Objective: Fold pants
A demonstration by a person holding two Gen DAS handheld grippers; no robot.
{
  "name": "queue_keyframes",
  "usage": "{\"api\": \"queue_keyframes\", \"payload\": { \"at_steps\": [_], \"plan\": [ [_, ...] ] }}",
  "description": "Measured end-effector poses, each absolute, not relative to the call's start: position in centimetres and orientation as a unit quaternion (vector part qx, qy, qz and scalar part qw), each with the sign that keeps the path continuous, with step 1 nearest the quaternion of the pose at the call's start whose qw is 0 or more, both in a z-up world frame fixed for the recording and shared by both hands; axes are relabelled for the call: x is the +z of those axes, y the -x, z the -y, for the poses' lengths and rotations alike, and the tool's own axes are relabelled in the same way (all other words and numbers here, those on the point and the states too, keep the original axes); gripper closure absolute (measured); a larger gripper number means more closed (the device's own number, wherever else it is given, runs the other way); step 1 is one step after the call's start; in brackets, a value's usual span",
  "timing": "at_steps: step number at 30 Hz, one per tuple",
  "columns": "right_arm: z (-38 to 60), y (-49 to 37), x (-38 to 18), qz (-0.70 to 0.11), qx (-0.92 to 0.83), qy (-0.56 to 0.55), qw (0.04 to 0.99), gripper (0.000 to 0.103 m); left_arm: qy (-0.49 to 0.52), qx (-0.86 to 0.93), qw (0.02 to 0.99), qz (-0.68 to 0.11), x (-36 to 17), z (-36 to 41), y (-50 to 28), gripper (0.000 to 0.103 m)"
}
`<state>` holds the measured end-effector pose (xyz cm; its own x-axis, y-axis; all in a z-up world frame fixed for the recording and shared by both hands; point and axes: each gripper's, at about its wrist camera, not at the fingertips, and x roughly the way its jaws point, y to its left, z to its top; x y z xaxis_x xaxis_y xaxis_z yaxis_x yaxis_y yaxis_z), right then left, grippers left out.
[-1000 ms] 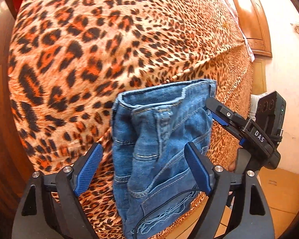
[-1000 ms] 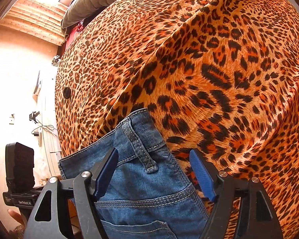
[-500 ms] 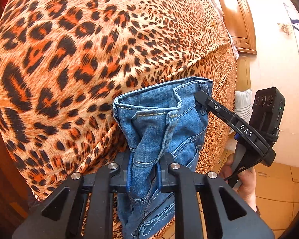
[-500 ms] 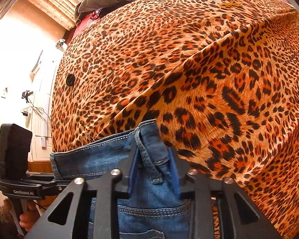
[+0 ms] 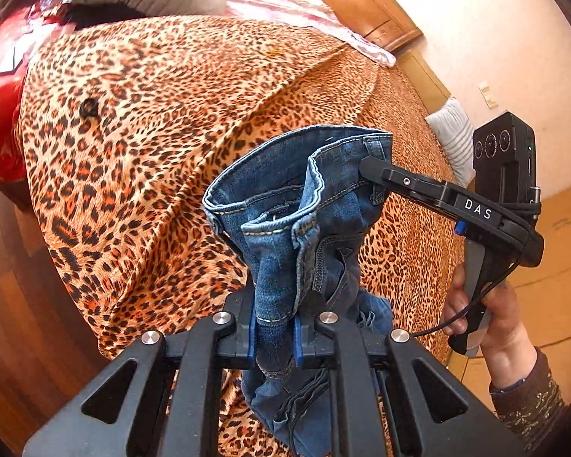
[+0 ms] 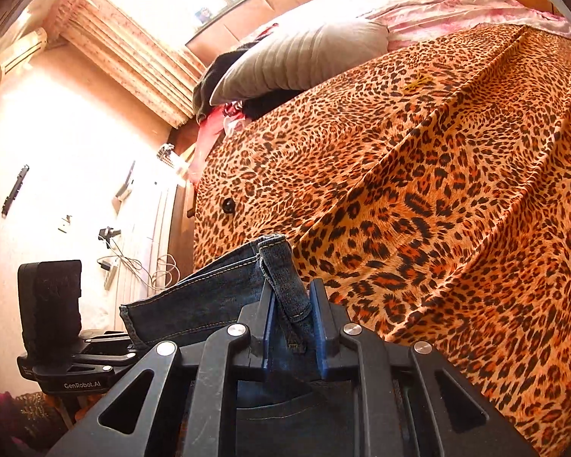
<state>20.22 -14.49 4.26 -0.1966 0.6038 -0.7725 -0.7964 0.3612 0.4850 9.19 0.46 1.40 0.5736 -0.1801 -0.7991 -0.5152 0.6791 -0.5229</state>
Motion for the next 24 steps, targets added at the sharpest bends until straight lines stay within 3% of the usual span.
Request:
{"api": "queue_keyframes", "payload": {
  "at_steps": [7, 12, 17, 24],
  "plan": [
    [24.1, -18.5, 8.4, -0.504, 0.567, 0.017, 0.652, 0.086, 0.267, 0.063, 0.843, -0.463, 5.7, 6.8, -8.8, 0.092],
    [32.3, -16.8, 8.6, -0.492, 0.552, -0.012, 0.673, 0.086, 0.188, 0.012, 0.852, -0.489, 6.0, 13.1, -8.8, 0.092],
    [39.9, -15.1, 5.6, -0.516, 0.508, -0.022, 0.689, 0.083, 0.143, -0.042, 0.827, -0.541, 2.3, 19.4, -9.0, 0.092],
    [46.2, -13.6, -3.2, -0.59, 0.401, 0.032, 0.7, 0.078, 0.132, -0.043, 0.75, -0.647, -6.8, 24.3, -8.6, 0.089]
  ]
}}
